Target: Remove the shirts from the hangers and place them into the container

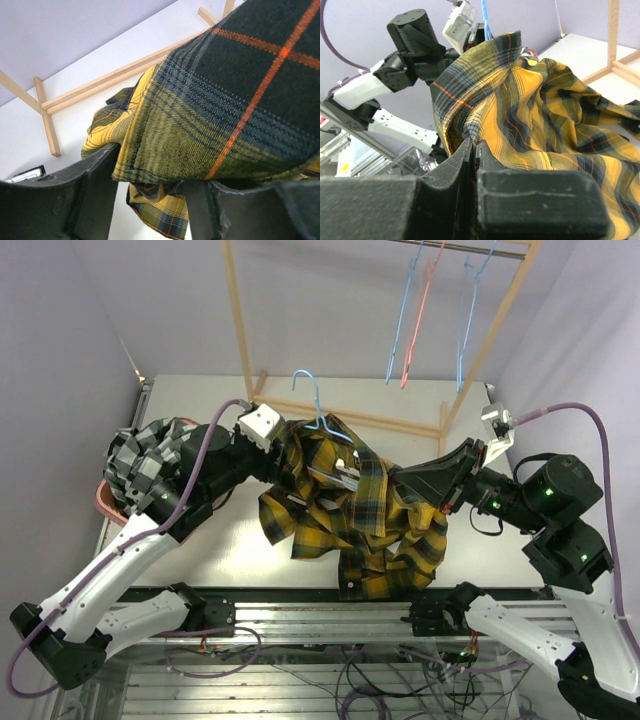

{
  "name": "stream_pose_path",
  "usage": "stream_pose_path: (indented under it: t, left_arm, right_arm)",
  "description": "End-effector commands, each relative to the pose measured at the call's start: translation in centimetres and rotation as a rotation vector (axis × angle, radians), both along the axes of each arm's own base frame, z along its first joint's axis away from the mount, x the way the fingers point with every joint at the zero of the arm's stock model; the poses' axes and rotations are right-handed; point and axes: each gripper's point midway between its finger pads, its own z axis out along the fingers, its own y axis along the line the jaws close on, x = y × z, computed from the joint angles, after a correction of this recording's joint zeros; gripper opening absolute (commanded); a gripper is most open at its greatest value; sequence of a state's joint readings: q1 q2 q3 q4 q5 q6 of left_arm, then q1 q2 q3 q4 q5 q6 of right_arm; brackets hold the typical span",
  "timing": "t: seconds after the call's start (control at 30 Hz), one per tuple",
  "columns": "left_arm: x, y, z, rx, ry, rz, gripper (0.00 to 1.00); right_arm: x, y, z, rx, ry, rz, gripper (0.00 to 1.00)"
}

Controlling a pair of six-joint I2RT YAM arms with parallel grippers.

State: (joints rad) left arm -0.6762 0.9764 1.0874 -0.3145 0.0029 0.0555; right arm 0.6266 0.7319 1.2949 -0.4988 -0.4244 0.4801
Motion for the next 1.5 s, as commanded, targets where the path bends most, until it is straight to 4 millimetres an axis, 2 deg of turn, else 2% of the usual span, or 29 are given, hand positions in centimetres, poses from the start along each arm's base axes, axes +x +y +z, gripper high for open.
stream_pose_path:
  t: [0.0,0.1,0.13,0.17,0.27,0.3,0.43,0.5,0.57,0.6,0.7,0.73,0.83,0.93,1.13,1.2,1.3,1.4,1.47]
  left_arm:
    - [0.6,-0.1,1.5,-0.073,-0.085,0.023,0.58]
    - [0.3,0.7,2.9,-0.121,-0.145,0.049,0.57]
    - [0.2,0.9,3.3,-0.130,-0.165,0.052,0.54]
    - [-0.1,1.2,3.8,-0.139,-0.183,0.053,0.48]
    - [-0.1,1.3,4.1,-0.116,-0.194,0.052,0.16]
    - [0.0,1.3,4.1,-0.106,-0.190,0.055,0.08]
    - [0.3,1.7,4.1,-0.073,-0.181,0.070,0.07]
    - [0.8,2.6,3.9,-0.029,-0.167,0.126,0.07]
    - [1.7,4.0,3.5,0.053,-0.139,0.207,0.07]
    - [2.2,5.2,4.1,0.095,-0.130,0.269,0.07]
    - [2.7,7.7,3.6,0.266,-0.040,0.381,0.07]
    - [2.6,8.6,3.6,0.308,-0.016,0.424,0.07]
    - [2.0,10.6,3.8,0.359,0.021,0.521,0.07]
    - [1.3,11.2,4.8,0.322,0.014,0.536,0.07]
    - [0.0,10.1,6.0,0.198,0.000,0.454,0.07]
    - [-0.2,9.6,6.2,0.182,0.009,0.429,0.07]
    - [0.0,8.9,5.6,0.191,0.041,0.408,0.07]
    - [0.4,8.2,4.8,0.203,0.069,0.392,0.07]
    - [0.6,7.8,4.6,0.200,0.076,0.388,0.07]
  right_arm:
    - [-2.2,0.6,2.5,0.087,-0.033,0.111,0.00]
    - [-2.2,0.8,2.3,0.088,-0.013,0.120,0.00]
    - [-2.2,0.9,2.2,0.088,-0.007,0.124,0.00]
    - [-2.1,1.0,2.1,0.087,0.000,0.126,0.00]
    - [-2.0,1.2,1.8,0.083,0.014,0.136,0.00]
    - [-1.9,1.3,1.7,0.078,0.021,0.135,0.00]
    - [-1.2,1.0,1.0,0.040,0.035,0.088,0.00]
    - [0.4,0.0,-0.1,-0.016,0.042,-0.015,0.00]
    - [2.6,-1.6,-2.2,-0.115,0.070,-0.161,0.03]
    - [3.6,-2.6,-3.4,-0.171,0.082,-0.236,0.11]
    - [6.1,-5.6,-6.9,-0.337,0.119,-0.434,0.38]
    - [6.6,-6.3,-7.8,-0.380,0.124,-0.473,0.43]
    - [7.7,-6.8,-9.2,-0.443,0.124,-0.511,0.45]
    - [8.2,-5.4,-9.0,-0.406,0.088,-0.469,0.46]
    - [8.3,-2.8,-8.6,-0.358,0.064,-0.357,0.45]
    - [7.6,-1.9,-8.6,-0.330,0.063,-0.296,0.45]
    - [5.5,0.5,-8.6,-0.287,0.063,-0.118,0.46]
    - [3.3,2.9,-9.8,-0.266,0.097,0.084,0.46]
    - [2.9,3.7,-10.3,-0.238,0.108,0.137,0.46]
